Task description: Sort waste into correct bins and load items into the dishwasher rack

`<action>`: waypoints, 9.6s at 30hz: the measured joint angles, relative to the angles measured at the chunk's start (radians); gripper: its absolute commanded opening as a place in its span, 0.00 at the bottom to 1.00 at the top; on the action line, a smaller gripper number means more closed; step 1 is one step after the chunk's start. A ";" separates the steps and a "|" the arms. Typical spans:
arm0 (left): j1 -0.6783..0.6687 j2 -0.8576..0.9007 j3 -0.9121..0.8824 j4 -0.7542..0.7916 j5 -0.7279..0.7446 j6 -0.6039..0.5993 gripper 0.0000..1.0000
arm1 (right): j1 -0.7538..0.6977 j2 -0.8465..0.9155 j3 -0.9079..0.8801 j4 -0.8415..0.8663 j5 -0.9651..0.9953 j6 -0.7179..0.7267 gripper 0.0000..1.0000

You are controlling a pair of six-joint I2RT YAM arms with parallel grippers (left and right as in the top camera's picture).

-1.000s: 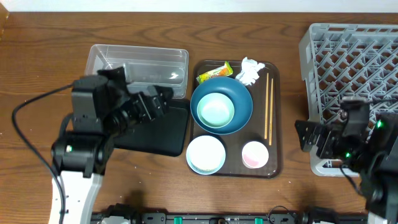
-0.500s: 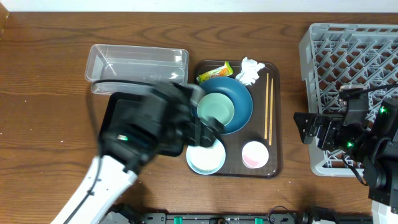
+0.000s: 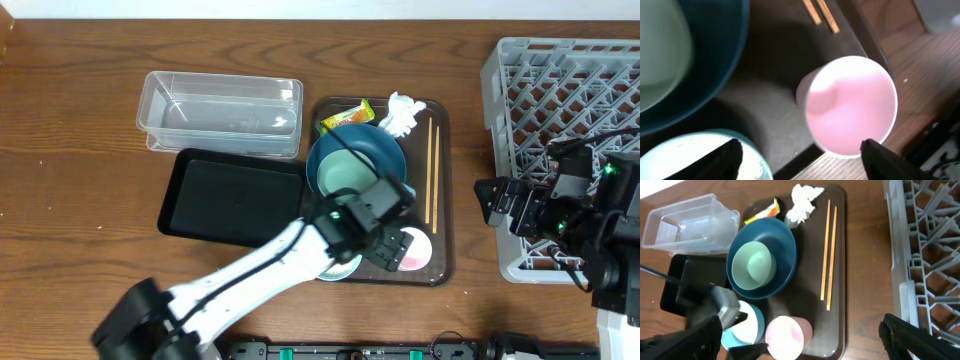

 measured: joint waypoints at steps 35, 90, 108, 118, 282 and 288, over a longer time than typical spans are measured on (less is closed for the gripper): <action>0.591 -0.135 0.262 -0.122 0.626 0.047 0.06 | 0.000 0.045 0.001 0.048 -0.339 -0.135 0.92; 0.797 -0.080 0.259 -0.106 1.199 -0.005 0.81 | -0.053 -0.042 0.056 -0.274 0.361 0.156 0.43; 0.797 -0.080 0.259 -0.106 1.181 -0.006 0.81 | -0.291 0.382 0.061 -0.381 0.438 0.127 0.47; 0.797 -0.080 0.259 -0.111 1.181 -0.006 0.81 | -0.292 0.486 0.061 -0.335 0.439 0.108 0.83; 0.752 -0.379 0.333 -0.462 0.010 0.024 0.94 | 0.521 0.764 0.077 0.310 0.357 0.315 0.59; 0.752 -0.379 0.333 -0.462 0.011 0.024 0.94 | 0.518 0.874 0.075 0.329 0.359 0.420 0.31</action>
